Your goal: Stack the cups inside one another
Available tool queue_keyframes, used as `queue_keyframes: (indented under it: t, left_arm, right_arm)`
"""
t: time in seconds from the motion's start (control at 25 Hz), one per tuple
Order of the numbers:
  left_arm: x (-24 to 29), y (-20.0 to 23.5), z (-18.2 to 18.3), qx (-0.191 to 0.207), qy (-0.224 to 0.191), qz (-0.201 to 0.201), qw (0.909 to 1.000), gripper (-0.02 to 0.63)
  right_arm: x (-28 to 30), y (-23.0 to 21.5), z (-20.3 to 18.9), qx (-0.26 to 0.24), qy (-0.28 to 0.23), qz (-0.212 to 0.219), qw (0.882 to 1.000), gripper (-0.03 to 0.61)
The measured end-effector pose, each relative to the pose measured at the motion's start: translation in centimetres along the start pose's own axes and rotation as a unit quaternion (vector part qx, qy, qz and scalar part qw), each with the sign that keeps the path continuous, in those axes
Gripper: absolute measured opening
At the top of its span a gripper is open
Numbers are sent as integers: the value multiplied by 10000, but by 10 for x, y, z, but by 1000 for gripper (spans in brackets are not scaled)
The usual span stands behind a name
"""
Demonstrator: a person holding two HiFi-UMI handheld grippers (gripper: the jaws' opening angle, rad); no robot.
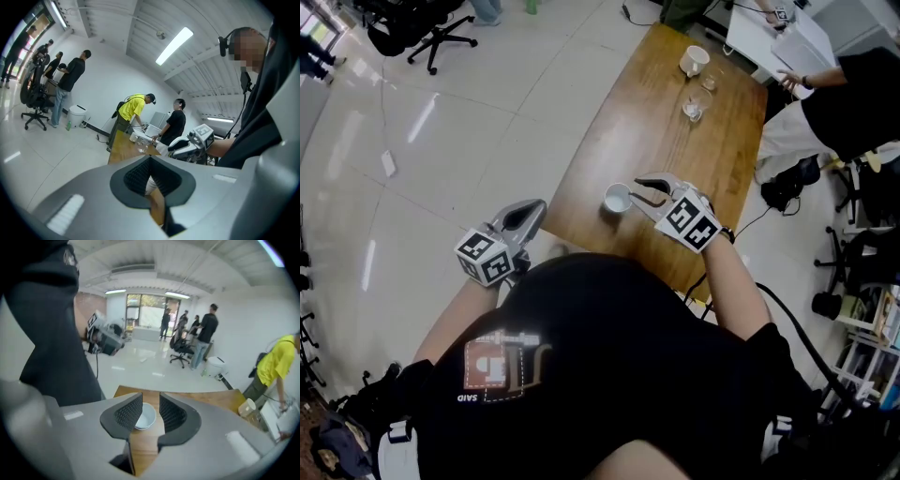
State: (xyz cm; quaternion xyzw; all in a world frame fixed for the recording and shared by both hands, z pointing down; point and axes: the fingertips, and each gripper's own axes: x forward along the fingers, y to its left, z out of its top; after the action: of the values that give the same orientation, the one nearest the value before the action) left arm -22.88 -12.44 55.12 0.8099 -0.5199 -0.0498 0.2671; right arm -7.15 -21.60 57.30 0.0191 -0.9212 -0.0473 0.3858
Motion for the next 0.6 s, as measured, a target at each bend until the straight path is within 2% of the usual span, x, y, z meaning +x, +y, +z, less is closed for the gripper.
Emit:
queue_keyframes:
  t: [0.08,0.12,0.2,0.32,0.4,0.44,0.52,0.6]
  left_arm:
    - [9,-7,5,51,-13,-118,9999,-6]
    - [17,-12,9,95,-25,-213,9997,-6]
    - [37,-24,18,205,-46,-454,9987,-6]
    - [64,-45,24,338,-20,-781,9964,-6]
    - [81,-59,25,412,29,-967,9945,-6]
    - [90,-66,25,449,59,-1057,9934,-6]
    - [107,-80,27,511,132,-1219,9911,-6]
    - [121,-96,27,566,215,-1342,9891,-6]
  right_arm:
    - [-50,-29,9,817,-852,-471,9919,114]
    - [-78,-44,8,1249,-1279,-699,9814,109]
    - [-133,-66,-6,1996,-1997,-1158,9523,97]
    - [-191,-70,-50,2808,-2633,-1744,9063,63]
    - [-208,-58,-84,3222,-2820,-2046,8802,43]
    - [-211,-49,-102,3376,-2818,-2175,8714,40]
    - [-206,-27,-138,3623,-2653,-2358,8619,30]
    - [-196,-5,-169,3825,-2353,-2407,8605,19]
